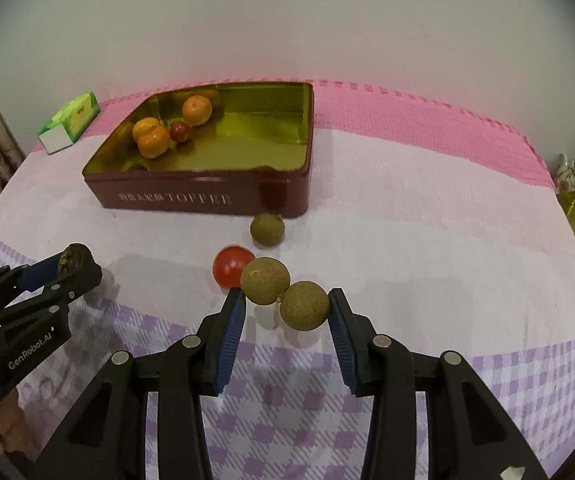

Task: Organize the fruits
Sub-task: 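Carry the olive-brown fruits and dark brown fruit over the tin with both tools, then open both tools to drop the held fruits into the tin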

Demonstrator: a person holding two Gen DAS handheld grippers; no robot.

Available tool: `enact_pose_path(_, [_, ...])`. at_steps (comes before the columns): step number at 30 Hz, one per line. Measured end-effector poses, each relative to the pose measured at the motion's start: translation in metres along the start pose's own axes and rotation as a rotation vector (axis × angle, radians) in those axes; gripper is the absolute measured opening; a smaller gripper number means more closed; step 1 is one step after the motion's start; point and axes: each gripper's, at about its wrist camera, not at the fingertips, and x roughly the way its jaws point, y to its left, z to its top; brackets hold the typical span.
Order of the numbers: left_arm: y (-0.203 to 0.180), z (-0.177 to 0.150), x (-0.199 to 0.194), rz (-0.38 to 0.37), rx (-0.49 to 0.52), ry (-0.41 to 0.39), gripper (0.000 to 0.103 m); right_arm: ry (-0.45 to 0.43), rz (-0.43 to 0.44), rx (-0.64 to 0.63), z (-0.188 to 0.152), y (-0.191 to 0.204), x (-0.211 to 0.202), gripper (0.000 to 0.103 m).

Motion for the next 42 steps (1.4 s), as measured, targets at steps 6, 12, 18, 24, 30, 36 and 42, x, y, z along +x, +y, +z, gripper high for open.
enact_pose_path(6, [0.004,0.024,-0.009,0.001,-0.006,-0.04,0.04,-0.033,0.008,-0.012,0.019,0.002,-0.005,0.039])
enact_pose_path(12, [0.008,0.05,-0.01,0.014,-0.007,-0.072,0.04,-0.066,0.017,-0.027,0.041,0.006,-0.007,0.039])
enact_pose_path(18, [0.016,0.074,0.0,-0.003,-0.038,-0.066,0.04,-0.08,0.023,-0.058,0.062,0.015,0.001,0.039])
enact_pose_path(24, [0.02,0.088,0.016,-0.008,-0.05,-0.051,0.04,-0.077,0.036,-0.066,0.077,0.019,0.014,0.039])
enact_pose_path(30, [0.018,0.095,0.032,0.0,-0.036,-0.032,0.04,-0.05,0.049,-0.071,0.088,0.021,0.036,0.039])
enact_pose_path(36, [0.015,0.096,0.049,0.003,-0.021,-0.004,0.04,-0.018,0.058,-0.08,0.091,0.023,0.053,0.039])
enact_pose_path(42, [0.014,0.096,0.061,0.008,-0.014,0.013,0.04,0.004,0.067,-0.082,0.092,0.025,0.064,0.039])
